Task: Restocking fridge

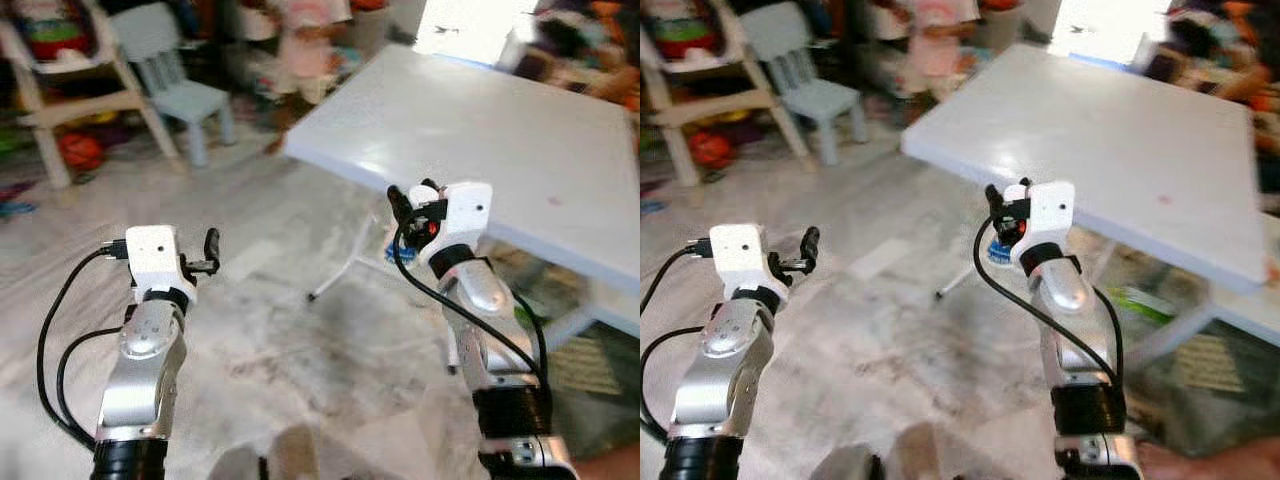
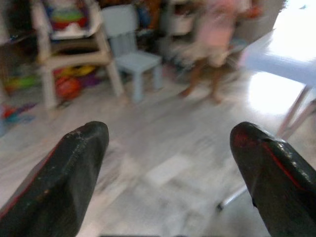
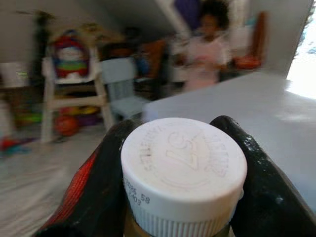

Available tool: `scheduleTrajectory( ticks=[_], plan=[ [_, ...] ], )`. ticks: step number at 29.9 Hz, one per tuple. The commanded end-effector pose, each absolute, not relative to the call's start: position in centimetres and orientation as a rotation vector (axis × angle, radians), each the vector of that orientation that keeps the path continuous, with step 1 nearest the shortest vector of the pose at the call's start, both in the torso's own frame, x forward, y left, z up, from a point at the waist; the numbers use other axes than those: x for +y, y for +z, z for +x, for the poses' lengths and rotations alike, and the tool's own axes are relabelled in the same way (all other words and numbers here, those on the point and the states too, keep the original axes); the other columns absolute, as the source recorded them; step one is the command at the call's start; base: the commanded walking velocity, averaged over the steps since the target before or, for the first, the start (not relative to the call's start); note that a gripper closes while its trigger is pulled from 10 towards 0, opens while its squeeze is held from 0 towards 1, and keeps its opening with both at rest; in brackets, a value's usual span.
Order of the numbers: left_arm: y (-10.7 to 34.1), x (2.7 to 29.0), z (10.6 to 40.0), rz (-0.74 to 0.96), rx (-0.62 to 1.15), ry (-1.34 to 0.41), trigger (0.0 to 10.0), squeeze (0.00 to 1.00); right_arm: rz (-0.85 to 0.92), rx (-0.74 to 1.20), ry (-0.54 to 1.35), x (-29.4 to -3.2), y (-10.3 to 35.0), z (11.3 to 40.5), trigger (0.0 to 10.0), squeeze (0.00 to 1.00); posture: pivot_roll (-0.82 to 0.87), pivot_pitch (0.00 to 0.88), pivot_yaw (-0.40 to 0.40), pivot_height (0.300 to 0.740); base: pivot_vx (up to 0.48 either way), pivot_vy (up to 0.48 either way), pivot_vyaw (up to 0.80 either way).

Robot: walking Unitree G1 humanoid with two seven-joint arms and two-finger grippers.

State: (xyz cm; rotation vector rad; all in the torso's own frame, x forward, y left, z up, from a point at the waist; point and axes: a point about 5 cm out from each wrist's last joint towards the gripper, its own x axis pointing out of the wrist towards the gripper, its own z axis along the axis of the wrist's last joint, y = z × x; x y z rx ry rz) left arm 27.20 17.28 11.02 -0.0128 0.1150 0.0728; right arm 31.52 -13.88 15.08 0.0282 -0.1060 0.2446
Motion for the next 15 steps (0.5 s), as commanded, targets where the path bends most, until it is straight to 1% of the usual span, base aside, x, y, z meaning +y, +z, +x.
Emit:
scheduleTrajectory(
  ticks=[1, 15],
  plan=[
    [11.74, 16.79, 27.35, 0.001, 0.086, 0.057, 10.0, 0.00, 0.028, -0.143, 0.243, -13.79, 16.08, 31.72, 10.0, 0.00, 0.08, 0.000, -0.061, 0.740, 0.000, 0.000, 0.80],
    [11.72, 16.92, 27.40, 0.062, 0.100, 0.117, 10.0, 0.00, 0.047, -0.137, 0.244, -13.16, 15.92, 31.82, 10.0, 0.00, 0.10, 0.000, -0.049, 0.740, 0.000, 0.000, 0.80]
  ],
)
